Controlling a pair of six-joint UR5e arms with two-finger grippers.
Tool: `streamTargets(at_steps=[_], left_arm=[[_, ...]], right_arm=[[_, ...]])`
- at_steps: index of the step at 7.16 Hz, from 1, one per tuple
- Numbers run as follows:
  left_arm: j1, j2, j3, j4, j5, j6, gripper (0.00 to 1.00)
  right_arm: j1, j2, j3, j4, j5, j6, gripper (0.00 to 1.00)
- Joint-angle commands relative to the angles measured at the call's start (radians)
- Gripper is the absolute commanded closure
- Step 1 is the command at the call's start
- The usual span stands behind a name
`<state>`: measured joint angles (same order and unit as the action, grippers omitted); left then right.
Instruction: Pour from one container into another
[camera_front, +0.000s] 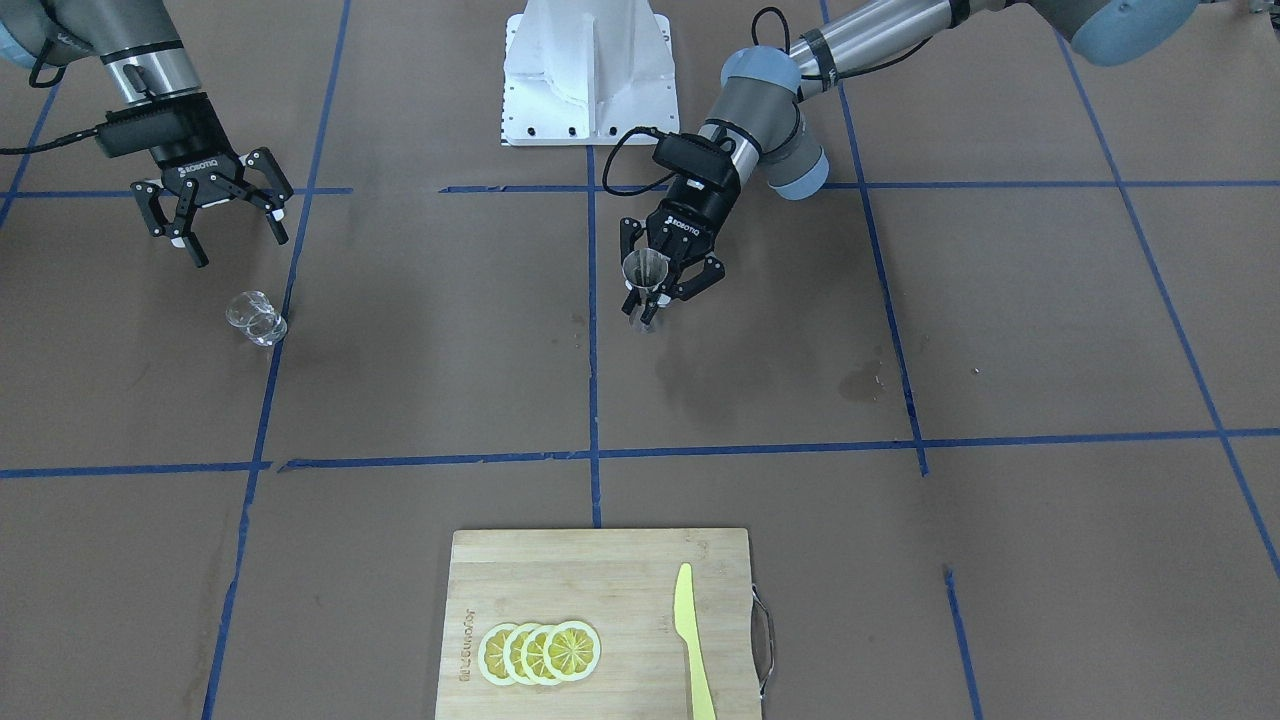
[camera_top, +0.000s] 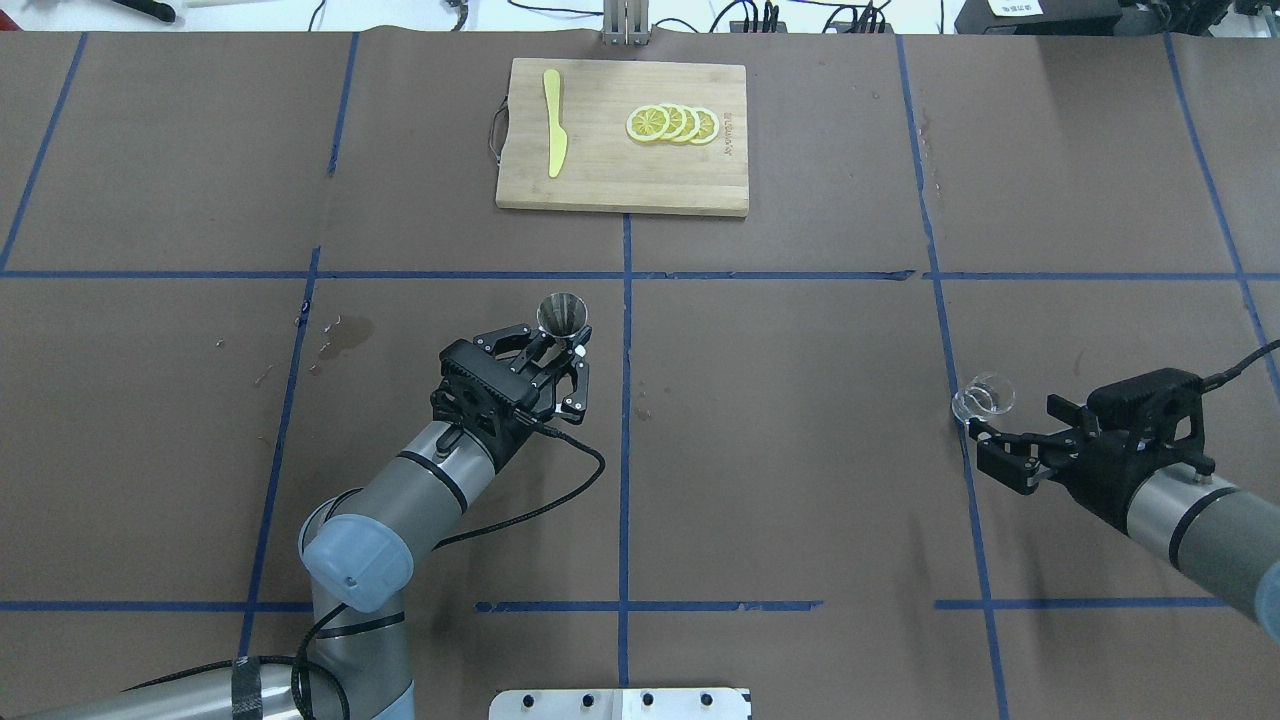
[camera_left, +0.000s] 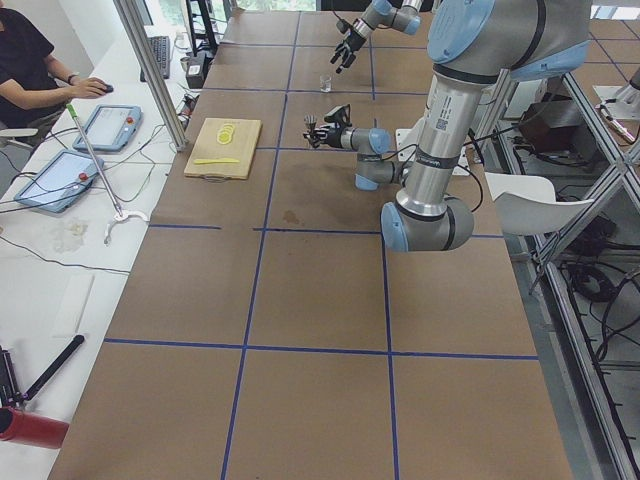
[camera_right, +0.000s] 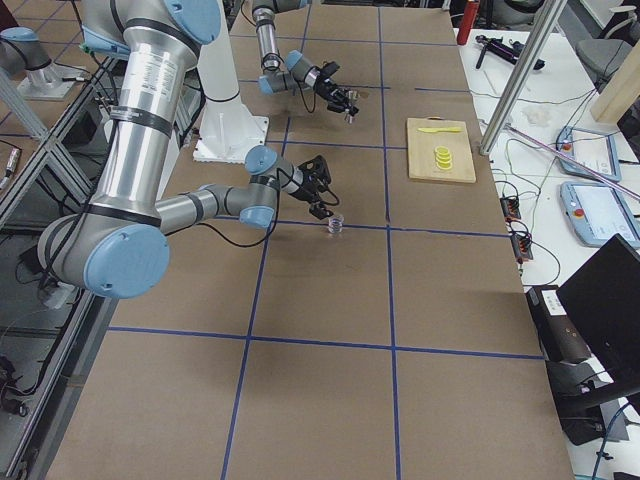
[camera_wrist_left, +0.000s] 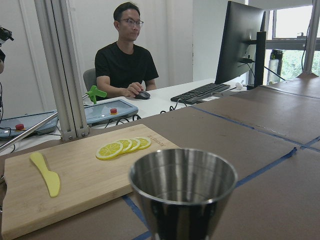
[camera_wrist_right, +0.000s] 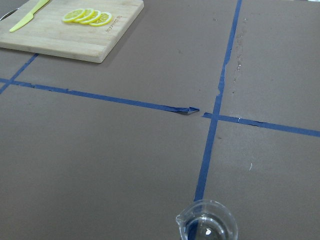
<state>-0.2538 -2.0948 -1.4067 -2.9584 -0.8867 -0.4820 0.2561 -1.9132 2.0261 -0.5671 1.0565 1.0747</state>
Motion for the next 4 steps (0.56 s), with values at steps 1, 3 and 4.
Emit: streamTargets(at_steps=[1,3,4], left_arm=[[-0.001,-0.001,0.003,-0.001,0.003,-0.001,1.0],[-0.001,-0.002,0.02,0.001,-0.003,0.0,1.0],[-0.001,-0.011,0.02,0.001,-0.021,0.0,1.0]], right_arm=[[-0.147,-0.021,-0.01,-0.077,-0.292,0.203,0.0],[-0.23,-0.021,-0.099,-0.096,-0.502,0.338,0.0],[-0.247,-0.015,-0.118,-0.091,-0.551,0.367,0.0]])
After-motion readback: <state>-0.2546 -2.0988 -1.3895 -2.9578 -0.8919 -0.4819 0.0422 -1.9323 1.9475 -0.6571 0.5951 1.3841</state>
